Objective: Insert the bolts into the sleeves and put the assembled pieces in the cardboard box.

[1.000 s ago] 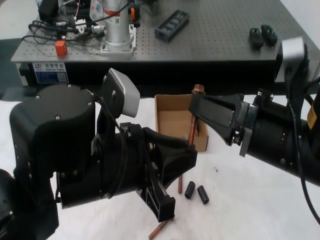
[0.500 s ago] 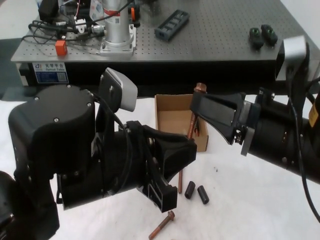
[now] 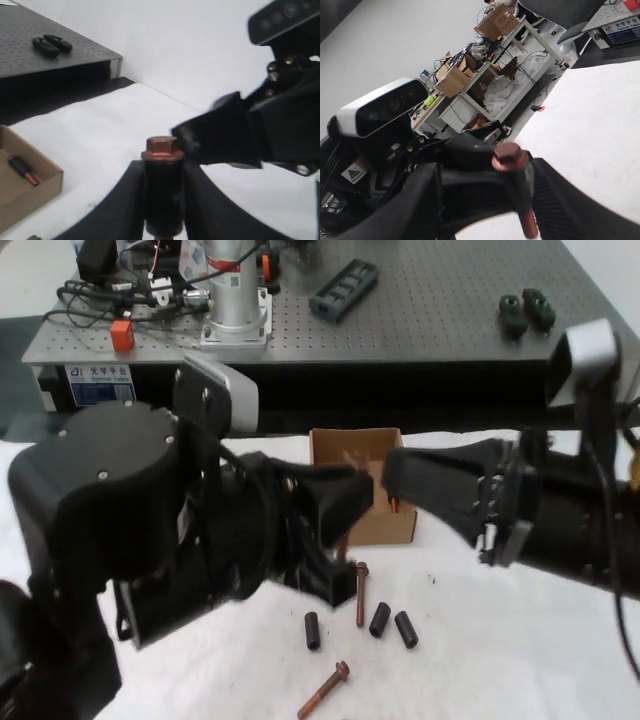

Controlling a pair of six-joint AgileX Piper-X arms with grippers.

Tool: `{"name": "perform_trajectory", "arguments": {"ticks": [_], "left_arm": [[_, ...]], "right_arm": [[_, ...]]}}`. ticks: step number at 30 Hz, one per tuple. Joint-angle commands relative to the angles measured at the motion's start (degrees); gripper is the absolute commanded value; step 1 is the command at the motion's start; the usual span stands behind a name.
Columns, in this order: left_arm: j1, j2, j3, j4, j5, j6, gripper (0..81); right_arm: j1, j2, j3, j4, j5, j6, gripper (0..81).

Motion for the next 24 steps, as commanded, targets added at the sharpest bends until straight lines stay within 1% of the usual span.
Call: {"name": "perform_trajectory", "arguments": {"ticks": [1, 3, 5, 9, 12, 15, 19, 22, 24], "left_arm": [[1.5, 4.49, -3.96, -2.05, -11.67, -3.46, 0.5], [2.92, 9.68, -7.99, 0.16, -11.65, -5.16, 0.5], [4.49, 16.29, -14.43, 5.26, -12.49, -6.02, 0.5], [6.84, 30.06, -30.56, 17.67, -12.5, -6.91, 0.5], [7.9, 42.21, -44.94, 28.79, -12.42, -6.9, 0.5], [8.65, 52.86, -57.63, 37.25, -12.07, -6.9, 0.5], [8.74, 62.56, -71.43, 45.97, -12.0, -6.98, 0.5], [8.74, 67.91, -78.09, 50.44, -11.4, -6.98, 0.5], [8.74, 70.06, -80.65, 50.21, -10.76, -7.52, 0.5]], "right_arm": [[-5.26, -4.57, -0.05, 8.26, -1.55, -2.15, 39.2], [-8.21, -7.48, -0.05, 15.01, -1.23, -5.79, 39.2], [-10.7, -10.27, -0.05, 22.72, -0.1, -8.8, 39.2], [-15.31, -15.07, -0.05, 37.05, 4.79, -12.42, 39.2], [-17.67, -17.89, -0.05, 46.09, 7.27, -14.53, 39.2], [-18.6, -20.11, -0.05, 52.6, 8.4, -15.4, 39.2], [-18.6, -21.13, -0.05, 59.25, 12.24, -16.63, 39.2], [-18.6, -20.7, -0.05, 62.86, 16.62, -19.69, 39.2], [-18.6, -19.54, -0.05, 64.47, 18.91, -22.24, 39.2]]}}
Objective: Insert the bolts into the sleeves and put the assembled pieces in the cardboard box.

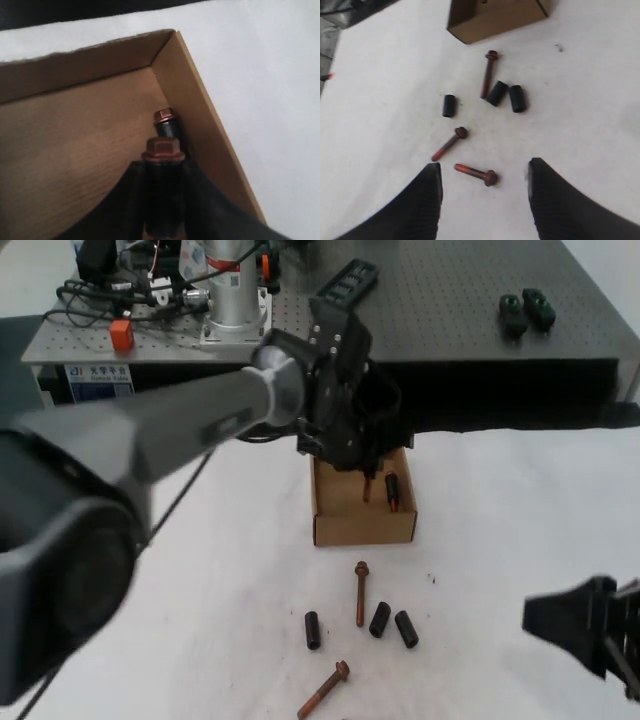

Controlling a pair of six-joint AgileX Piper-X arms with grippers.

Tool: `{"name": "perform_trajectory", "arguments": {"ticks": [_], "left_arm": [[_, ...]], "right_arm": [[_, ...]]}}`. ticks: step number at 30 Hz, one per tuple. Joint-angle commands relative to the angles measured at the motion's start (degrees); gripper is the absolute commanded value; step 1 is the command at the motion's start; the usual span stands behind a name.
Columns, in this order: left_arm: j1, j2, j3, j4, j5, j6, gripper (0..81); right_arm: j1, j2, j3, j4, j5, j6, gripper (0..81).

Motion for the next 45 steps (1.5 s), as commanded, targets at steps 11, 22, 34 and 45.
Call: {"name": "perform_trajectory", "arguments": {"ticks": [11, 22, 34, 45], "left_arm": [[0.12, 5.23, -6.96, -0.74, 2.49, -5.56, 28.4], [2.45, -3.25, -6.96, 11.7, -1.24, 0.65, 28.5], [3.53, -23.35, 17.19, 12.82, -10.21, 9.39, 28.5], [-0.73, -33.74, 39.63, 8.84, -1.84, 21.17, 28.5]], "right_arm": [[3.14, 20.06, -3.02, -3.35, 3.86, -9.83, 39.2], [12.95, 50.22, -24.95, -1.96, 12.93, -20.32, 37.5], [19.9, 67.24, -36.2, 3.32, 19.19, -25.28, 35.5], [19.84, 69.23, -36.03, 3.06, 23.32, -27.71, 10.2]]}}
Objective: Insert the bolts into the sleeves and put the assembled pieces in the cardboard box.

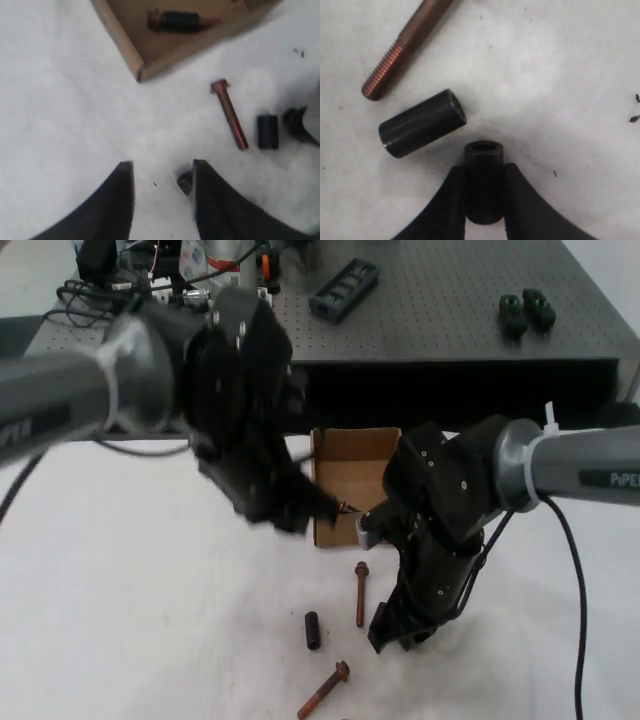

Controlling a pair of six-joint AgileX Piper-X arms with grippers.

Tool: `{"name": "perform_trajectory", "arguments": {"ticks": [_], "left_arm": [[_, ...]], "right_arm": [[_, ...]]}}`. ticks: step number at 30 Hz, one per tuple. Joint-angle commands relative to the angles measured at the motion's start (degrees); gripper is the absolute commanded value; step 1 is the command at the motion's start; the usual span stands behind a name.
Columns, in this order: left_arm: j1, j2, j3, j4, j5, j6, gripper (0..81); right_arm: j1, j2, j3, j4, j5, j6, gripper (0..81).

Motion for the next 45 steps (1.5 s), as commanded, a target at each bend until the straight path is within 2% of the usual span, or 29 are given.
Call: {"name": "perform_trajectory", "arguments": {"ticks": [1, 2, 4, 10, 14, 23, 25, 28, 29, 32, 36, 40, 43, 45], "left_arm": [[-2.83, 0.0, 2.38, -0.27, 1.52, 3.82, 28.5], [-3.92, 0.41, 2.75, -0.15, 3.1, 4.61, 28.5], [-6.06, 1.47, 2.77, 0.37, 5.49, 5.69, 28.5], [-11.08, 5.75, 2.77, 1.89, 4.2, 8.52, 28.5], [-11.53, 8.67, 2.64, 1.93, -0.52, 11.29, 28.5], [-11.53, 12.22, 2.64, 1.93, -1.18, 13.47, 28.3], [-11.53, 12.44, 2.64, 1.93, -1.42, 13.47, 22.8], [-11.53, 12.41, 2.52, 1.93, -1.42, 13.32, 0.9], [-11.53, 12.26, 2.38, 1.93, -1.42, 12.71, 0.1], [-11.17, 10.5, 1.73, 1.93, -1.42, 8.2, 0.3], [-8.71, 2.05, 2.82, -4.54, 1.56, 1.43, 0.3], [-4.54, -8.24, 8.4, -19.21, 12.57, -9.0, 0.6], [-2.2, -13.94, 14.69, -31.65, 21.78, -18.87, 0.6], [-1.89, -17.06, 18.19, -39.6, 24.38, -24.97, 0.6]], "right_arm": [[-0.09, 0.46, -0.45, 0.21, 0.96, -2.57, 6.2], [-0.36, 0.46, -0.45, 0.21, 0.96, -2.88, 1.6], [-1.06, -0.34, -0.29, 0.64, 0.46, -2.53, 1.7], [-5.1, -9.36, 4.94, 0.56, -4.17, 0.59, 1.7], [-7.33, -19.27, 10.74, 0.56, -4.23, 0.58, 1.7], [-9.85, -36.96, 19.54, 0.77, -4.23, 1.22, 1.7], [-9.89, -39.46, 20.15, 1.66, -4.23, 1.78, 1.7], [-9.89, -43.09, 20.21, 4.67, -6.0, 1.87, 1.7], [-9.89, -44.46, 20.21, 5.3, -7.54, 2.07, 1.7], [-9.89, -49.71, 21.96, 4.95, -12.33, 3.3, 1.7], [-8.43, -57.41, 28.52, 0.03, -22.27, 11.78, 1.7], [-4.2, -59.79, 36.64, -11.79, -31.09, 20.5, 1.7], [0.06, -58.57, 40.65, -25.02, -32.32, 27.18, 1.7], [2.74, -56.13, 41.41, -35.08, -32.32, 30.2, 1.7]]}}
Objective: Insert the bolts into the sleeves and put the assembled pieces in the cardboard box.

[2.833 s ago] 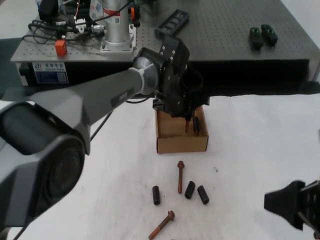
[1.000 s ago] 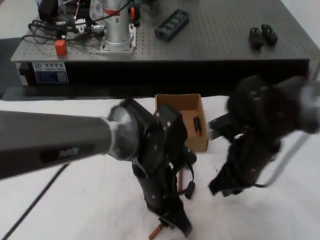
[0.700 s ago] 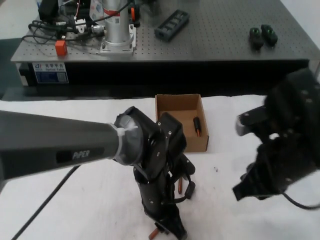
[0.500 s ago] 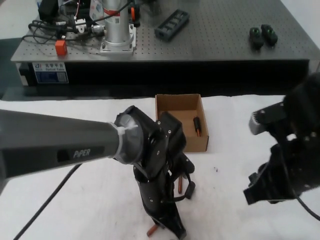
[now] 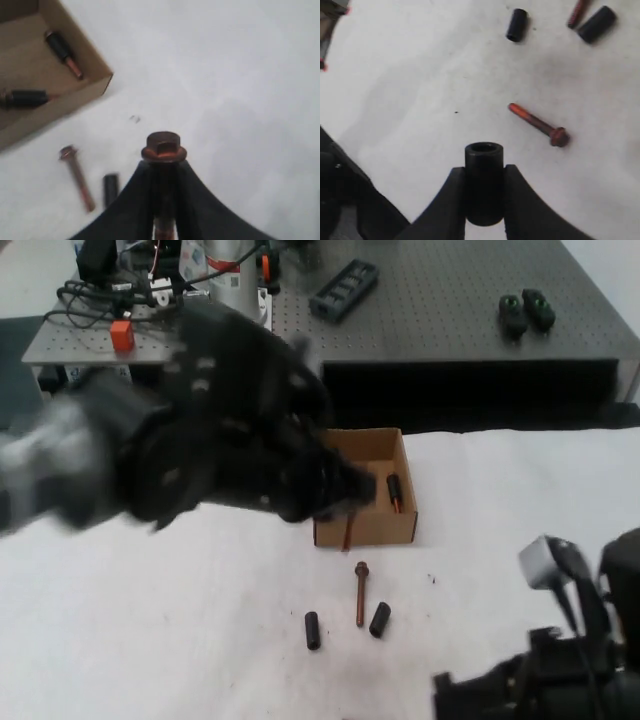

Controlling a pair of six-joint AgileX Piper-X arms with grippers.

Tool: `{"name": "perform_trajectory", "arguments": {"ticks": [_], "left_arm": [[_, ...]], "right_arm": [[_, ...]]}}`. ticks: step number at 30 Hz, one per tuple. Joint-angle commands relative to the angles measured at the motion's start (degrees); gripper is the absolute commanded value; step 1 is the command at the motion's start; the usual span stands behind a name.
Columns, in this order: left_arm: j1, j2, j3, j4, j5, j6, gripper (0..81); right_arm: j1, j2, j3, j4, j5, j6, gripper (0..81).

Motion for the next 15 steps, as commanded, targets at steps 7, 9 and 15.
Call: {"name": "perform_trajectory", "arguments": {"ticks": [7, 9, 15], "left_arm": [[0.21, -6.82, 9.1, -21.21, 7.17, -16.03, 0.6], [0.21, -6.82, 9.08, -21.2, 7.63, -16.02, 0.6], [0.21, -6.82, 9.08, -21.2, 7.61, -15.57, 0.6]], "right_arm": [[7.44, 13.91, -0.9, -37.07, -2.22, 13.4, 1.7], [7.44, 15.91, -2.34, -37.96, -1.91, 13.4, 1.7], [7.33, 16.56, -3.77, -41.79, 1.42, 12.44, 1.7]]}}
